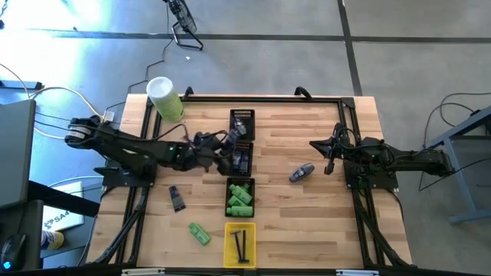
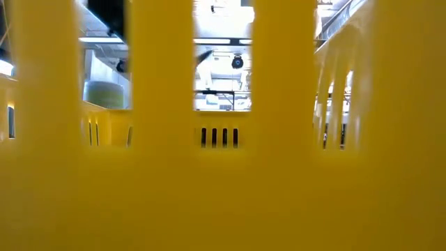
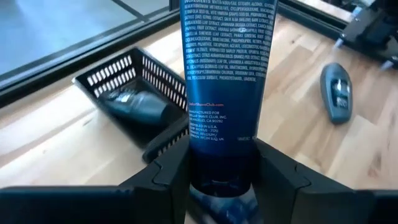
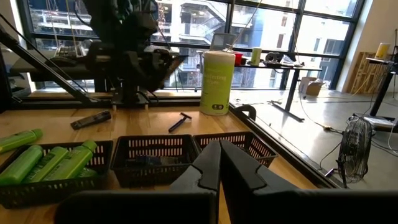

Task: Pick & Place Travel size toiletries
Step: Put the dark blue shave butter bottle into the center black bin

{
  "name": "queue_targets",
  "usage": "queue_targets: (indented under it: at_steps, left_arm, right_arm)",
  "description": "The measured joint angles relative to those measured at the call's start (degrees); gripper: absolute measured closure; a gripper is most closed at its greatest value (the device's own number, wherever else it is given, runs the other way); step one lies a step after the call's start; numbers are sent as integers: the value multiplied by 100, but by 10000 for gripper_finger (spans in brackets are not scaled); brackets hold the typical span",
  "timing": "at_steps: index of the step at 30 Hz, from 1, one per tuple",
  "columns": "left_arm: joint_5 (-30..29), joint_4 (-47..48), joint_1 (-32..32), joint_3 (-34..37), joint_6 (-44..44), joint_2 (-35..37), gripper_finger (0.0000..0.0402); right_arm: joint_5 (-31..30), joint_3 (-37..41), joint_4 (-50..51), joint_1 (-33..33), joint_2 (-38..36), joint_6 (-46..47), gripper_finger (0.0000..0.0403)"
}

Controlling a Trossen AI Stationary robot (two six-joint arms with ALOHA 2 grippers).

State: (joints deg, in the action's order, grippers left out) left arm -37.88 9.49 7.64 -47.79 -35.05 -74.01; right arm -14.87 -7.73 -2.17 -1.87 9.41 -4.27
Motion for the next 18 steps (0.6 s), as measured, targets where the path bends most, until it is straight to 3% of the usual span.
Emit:
queue_targets:
  at_steps: [7,18]
  left_arm:
    - [830,-793,-517,-2,9,-445,268]
    - [1481,-778,-688,-328,-20,-976,268]
  right_arm:
    - [0,0,0,0,1,-4,401]
    - [0,0,0,-2,0,-5,401]
